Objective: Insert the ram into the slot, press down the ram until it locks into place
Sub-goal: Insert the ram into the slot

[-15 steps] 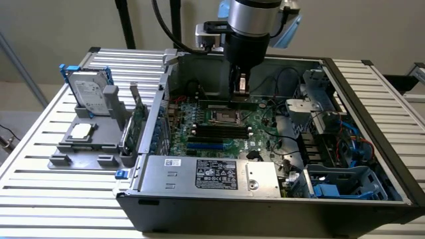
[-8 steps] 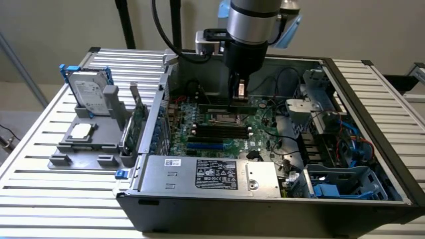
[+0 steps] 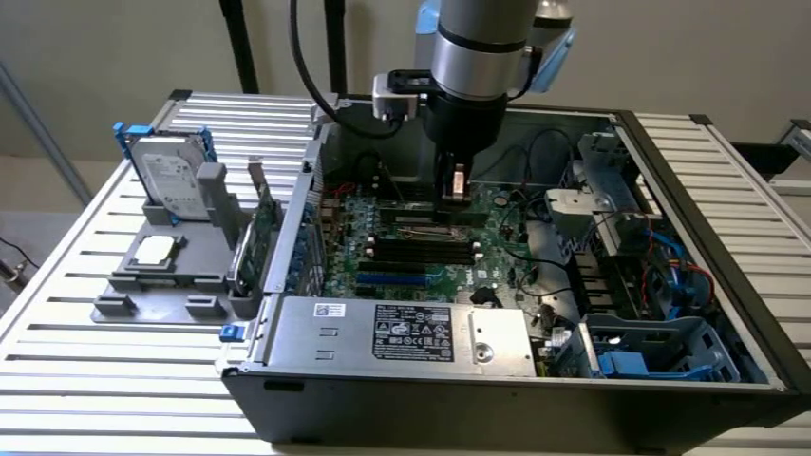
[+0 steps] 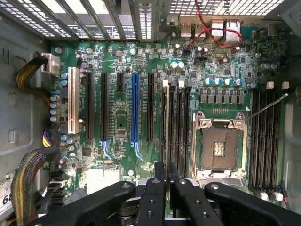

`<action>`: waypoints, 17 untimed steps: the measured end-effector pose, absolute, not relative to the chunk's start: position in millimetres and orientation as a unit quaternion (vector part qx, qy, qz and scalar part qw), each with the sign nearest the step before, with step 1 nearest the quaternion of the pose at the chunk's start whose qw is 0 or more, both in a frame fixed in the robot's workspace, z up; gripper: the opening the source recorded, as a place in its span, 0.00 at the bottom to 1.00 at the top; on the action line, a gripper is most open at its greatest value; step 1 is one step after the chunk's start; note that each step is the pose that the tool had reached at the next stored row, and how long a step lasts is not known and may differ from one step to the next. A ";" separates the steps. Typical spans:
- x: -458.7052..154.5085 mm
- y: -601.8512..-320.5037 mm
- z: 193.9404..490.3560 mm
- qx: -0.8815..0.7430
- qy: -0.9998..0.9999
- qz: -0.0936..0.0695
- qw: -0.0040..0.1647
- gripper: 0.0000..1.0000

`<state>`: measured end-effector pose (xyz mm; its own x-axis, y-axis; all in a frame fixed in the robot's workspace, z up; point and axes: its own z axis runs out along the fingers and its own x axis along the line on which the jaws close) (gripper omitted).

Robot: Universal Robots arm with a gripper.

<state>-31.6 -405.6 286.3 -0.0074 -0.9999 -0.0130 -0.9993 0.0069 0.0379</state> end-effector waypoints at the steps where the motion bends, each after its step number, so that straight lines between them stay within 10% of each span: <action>1: -31.6 -405.6 284.6 0.704 -0.710 -0.018 0.009 0.13; 17: -35.5 -405.4 255.4 0.704 -0.710 -0.018 0.009 0.13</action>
